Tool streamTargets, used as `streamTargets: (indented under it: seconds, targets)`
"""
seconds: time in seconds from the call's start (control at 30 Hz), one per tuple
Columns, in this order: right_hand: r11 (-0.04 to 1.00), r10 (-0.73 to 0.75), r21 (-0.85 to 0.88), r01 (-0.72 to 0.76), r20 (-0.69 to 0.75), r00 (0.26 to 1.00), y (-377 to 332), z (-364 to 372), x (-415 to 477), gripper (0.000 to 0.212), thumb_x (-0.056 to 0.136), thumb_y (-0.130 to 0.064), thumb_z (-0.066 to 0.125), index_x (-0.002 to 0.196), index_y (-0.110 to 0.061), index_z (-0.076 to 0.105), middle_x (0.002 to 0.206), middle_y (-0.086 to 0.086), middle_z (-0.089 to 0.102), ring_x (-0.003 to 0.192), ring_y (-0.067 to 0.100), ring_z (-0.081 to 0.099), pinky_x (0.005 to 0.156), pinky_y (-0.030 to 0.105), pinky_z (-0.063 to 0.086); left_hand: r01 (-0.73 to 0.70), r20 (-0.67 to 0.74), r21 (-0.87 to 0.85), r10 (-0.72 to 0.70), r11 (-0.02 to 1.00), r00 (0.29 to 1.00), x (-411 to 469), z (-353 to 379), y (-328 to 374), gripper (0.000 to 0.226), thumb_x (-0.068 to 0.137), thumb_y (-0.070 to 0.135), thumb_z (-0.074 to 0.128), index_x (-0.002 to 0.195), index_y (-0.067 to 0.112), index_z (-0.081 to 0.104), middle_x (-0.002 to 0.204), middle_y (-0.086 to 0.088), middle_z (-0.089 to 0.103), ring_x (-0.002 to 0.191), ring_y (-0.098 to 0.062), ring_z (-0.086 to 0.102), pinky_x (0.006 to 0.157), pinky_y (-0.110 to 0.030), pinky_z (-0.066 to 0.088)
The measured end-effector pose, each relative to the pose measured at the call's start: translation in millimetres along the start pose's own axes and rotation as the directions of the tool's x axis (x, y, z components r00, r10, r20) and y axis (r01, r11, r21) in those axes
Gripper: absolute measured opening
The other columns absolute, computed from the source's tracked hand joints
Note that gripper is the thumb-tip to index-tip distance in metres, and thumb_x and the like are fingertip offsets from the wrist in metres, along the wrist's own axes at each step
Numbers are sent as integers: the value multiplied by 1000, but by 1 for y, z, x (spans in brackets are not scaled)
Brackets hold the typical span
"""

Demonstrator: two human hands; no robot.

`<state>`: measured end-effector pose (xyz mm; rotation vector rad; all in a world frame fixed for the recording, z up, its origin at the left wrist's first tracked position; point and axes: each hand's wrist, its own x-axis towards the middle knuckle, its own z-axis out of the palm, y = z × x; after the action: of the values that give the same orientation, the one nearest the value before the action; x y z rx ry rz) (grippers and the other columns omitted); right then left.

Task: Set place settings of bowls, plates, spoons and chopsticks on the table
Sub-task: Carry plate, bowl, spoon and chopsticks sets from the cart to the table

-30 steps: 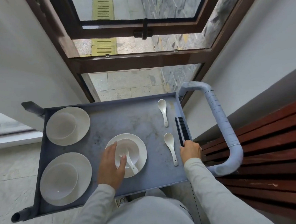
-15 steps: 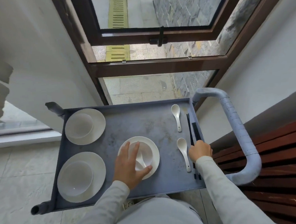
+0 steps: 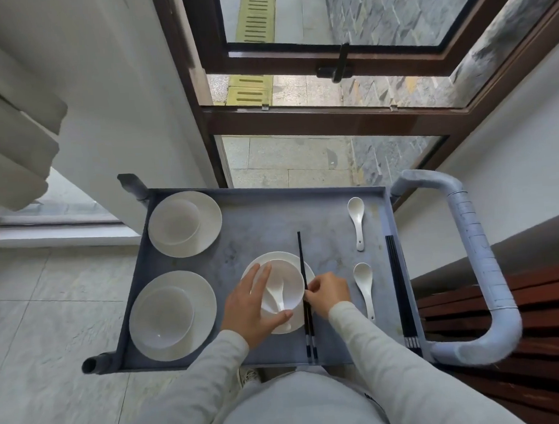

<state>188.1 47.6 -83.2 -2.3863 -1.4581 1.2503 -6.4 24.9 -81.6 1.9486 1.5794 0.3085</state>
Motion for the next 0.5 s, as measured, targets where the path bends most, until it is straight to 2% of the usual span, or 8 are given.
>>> streamTargets:
  seconds: [0.1,0.2,0.3,0.37,0.4,0.43,0.5]
  targets:
    - [999,8,38,-6,-38,999,6,-2,2,20,83,-33,81,88,-14,78,90,5,78,90,26,72,82,28,54,94,-36,-152,-101,984,994,-2,0,0,87,88,48,73,158,20,31,166,-6,28,153,-24,27,121,-43,31]
    - [994,17,106,-9,-74,997,13,-4,3,25,80,-36,86,92,-17,73,82,-2,71,85,19,69,81,27,54,259,-96,-302,-299,918,949,-4,3,-7,67,97,37,65,154,15,37,158,-12,38,147,-30,35,121,-45,30]
    - [985,31,170,-18,-71,997,20,-4,6,28,79,-37,87,90,-19,68,79,-7,68,82,17,67,79,26,52,435,-9,-500,-507,748,862,-9,7,-16,68,99,39,60,157,17,32,152,-9,45,138,-29,46,116,-40,35]
    - [978,36,208,-22,-65,997,24,-5,9,31,78,-38,88,92,-18,69,81,-7,69,85,17,68,84,29,55,508,78,-581,-578,636,812,-11,11,-19,66,98,41,61,155,22,34,133,0,61,114,-21,60,103,-40,44]
    - [975,39,222,-25,-57,998,26,-5,11,34,77,-38,89,94,-17,69,84,-6,70,87,18,69,86,31,56,531,105,-604,-601,595,792,-12,15,-21,59,98,41,62,150,25,41,120,7,65,103,-17,60,97,-39,46]
    - [970,46,240,-34,-43,998,27,-5,14,36,76,-38,90,97,-16,69,87,-4,71,88,19,70,87,32,57,545,126,-619,-613,566,780,-11,17,-23,43,97,41,63,137,28,52,113,8,66,97,-15,60,93,-39,47]
    - [943,71,326,-71,12,997,29,-5,19,42,75,-33,92,103,-14,69,92,1,73,84,19,72,84,33,62,539,166,-678,-611,499,774,-9,19,-26,14,97,39,64,107,31,60,113,-3,69,100,-23,65,93,-49,55]
